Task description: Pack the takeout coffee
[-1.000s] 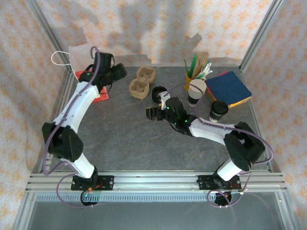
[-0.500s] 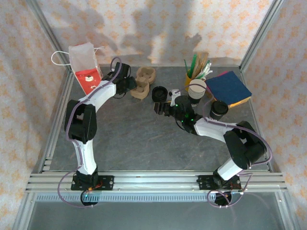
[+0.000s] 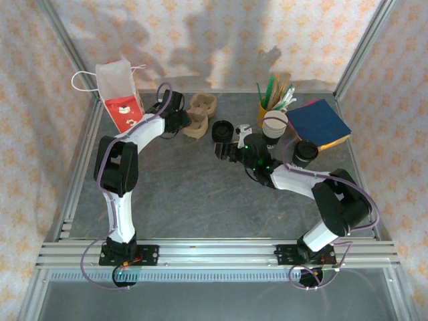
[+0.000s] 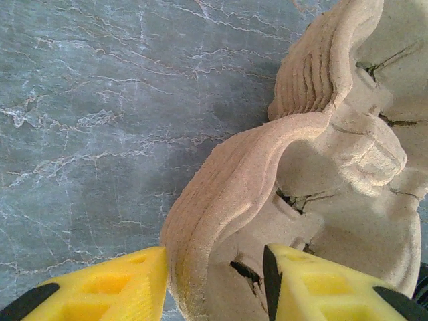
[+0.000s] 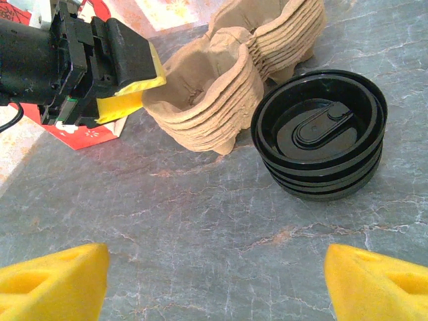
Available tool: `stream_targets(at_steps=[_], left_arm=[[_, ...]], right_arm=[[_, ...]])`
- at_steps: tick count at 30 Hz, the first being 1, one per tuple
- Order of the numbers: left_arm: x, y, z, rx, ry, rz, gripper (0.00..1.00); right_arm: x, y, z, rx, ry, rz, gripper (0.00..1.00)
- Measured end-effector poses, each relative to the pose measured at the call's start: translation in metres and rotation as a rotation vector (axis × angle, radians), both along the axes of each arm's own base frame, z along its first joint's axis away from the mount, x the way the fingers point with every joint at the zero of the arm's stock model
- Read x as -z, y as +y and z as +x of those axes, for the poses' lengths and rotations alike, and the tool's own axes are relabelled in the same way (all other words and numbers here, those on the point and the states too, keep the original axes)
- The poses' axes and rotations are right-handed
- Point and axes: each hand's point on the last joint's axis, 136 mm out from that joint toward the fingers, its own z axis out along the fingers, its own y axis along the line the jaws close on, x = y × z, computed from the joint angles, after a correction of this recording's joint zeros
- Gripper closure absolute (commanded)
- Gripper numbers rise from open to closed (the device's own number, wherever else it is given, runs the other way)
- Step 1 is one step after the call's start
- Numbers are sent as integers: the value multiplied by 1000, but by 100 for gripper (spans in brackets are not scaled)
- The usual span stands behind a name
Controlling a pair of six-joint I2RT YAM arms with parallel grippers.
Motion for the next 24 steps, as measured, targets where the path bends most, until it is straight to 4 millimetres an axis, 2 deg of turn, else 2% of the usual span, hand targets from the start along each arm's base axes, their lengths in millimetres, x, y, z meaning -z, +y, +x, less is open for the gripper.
stream_targets(at_steps=[4,10,13,17,24], left_arm=[[2,-2,-1,7,4,-13,63],[3,-3,-2,11,6,-18,64],[3,-3,-2,11,6,-18,63],[3,-3,-2,13,6,-16,53],[0,-3,-2,13,0,-17,58]], right_arm=[[0,0,0,0,0,0,17],[0,0,0,0,0,0,18],[0,0,0,0,0,-1,18],[1,0,0,0,1,-1,18],[11,0,1,0,21,-15,18]])
